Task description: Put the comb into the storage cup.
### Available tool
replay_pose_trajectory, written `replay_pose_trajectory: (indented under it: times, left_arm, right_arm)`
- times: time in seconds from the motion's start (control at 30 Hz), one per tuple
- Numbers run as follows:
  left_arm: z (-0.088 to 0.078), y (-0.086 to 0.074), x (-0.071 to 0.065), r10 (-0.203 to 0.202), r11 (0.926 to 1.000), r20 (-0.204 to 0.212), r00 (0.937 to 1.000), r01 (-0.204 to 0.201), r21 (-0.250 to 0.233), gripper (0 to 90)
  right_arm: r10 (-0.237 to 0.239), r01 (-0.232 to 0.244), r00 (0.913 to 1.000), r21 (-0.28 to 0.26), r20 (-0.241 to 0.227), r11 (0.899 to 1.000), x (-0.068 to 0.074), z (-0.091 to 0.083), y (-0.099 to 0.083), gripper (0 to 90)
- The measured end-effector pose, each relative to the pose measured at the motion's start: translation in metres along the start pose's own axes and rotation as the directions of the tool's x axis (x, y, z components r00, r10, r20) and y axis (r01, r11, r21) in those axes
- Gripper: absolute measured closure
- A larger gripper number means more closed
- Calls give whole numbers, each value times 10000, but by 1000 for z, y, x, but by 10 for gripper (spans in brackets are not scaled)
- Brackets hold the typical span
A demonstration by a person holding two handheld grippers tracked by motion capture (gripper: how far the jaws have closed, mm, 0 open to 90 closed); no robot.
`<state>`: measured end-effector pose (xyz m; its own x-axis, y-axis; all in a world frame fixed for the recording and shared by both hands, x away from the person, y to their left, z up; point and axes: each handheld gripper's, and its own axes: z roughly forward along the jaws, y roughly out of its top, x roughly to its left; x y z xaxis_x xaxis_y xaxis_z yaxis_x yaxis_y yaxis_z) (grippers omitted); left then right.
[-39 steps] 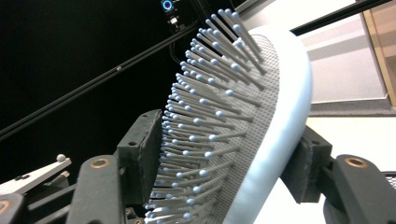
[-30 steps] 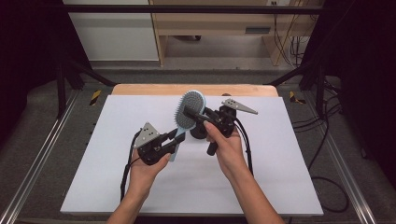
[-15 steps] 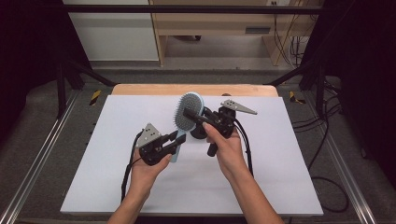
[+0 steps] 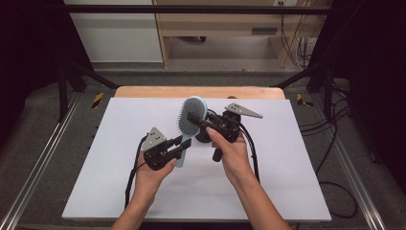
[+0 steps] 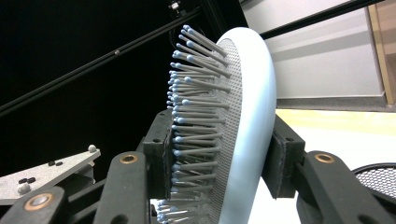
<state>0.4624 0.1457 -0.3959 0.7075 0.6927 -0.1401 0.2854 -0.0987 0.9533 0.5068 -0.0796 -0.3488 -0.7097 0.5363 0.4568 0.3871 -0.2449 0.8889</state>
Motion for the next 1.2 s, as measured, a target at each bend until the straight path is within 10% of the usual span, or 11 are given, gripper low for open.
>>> replay_pose_trajectory:
  times: [1.2]
  left_arm:
    - [2,-3,1,-119,9998,-28,9999,120,163,698]
  right_arm:
    - [-197,197,9998,43,-3,9998,5,0,-3,547]
